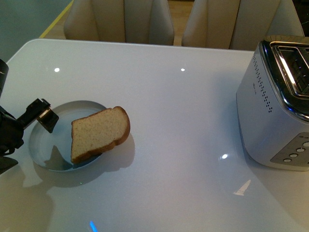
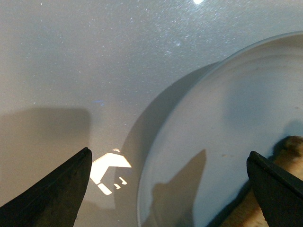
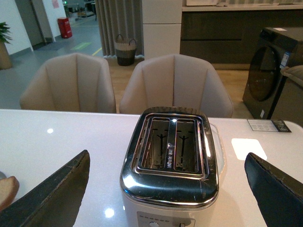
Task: Left arm holds plate, right arm toasts bread
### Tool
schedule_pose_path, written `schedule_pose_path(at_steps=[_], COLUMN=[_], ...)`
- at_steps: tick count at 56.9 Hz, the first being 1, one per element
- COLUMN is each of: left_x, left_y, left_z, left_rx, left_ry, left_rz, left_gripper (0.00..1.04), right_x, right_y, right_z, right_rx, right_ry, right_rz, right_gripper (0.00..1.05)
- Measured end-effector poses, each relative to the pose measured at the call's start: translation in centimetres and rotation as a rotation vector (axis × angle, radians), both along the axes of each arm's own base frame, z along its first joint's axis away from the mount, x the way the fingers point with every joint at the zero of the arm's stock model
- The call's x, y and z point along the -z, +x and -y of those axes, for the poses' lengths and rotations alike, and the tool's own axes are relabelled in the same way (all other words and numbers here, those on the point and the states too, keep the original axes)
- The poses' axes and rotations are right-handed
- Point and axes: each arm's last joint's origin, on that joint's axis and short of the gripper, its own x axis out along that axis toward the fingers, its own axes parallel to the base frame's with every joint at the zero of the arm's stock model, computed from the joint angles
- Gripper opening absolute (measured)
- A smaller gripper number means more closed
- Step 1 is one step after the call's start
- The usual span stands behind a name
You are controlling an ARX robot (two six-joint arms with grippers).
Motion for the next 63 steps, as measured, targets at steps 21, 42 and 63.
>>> schedule_pose_path(at_steps=[21,42,63], left_x=[1.9,2.2,1.5], left_y=[1.7,2.4,3.1], left_z=[0.3,0.4,1.1], left_rx=[0.067,0.117,0.141], left_ry=[0.042,0.049,-0.077], left_rz=[-0.033,-0.016,0.076], left_gripper=[0.77,0.20,0.03], right_x=[0.0,0.0,0.0], right_y=[0.0,0.0,0.0], right_z=[0.0,0.0,0.0], right_rx=[0.000,0.000,0.000], right_ry=[0.000,0.000,0.000], right_rz=[0.000,0.000,0.000], right_gripper=[0.96,0.96,0.96])
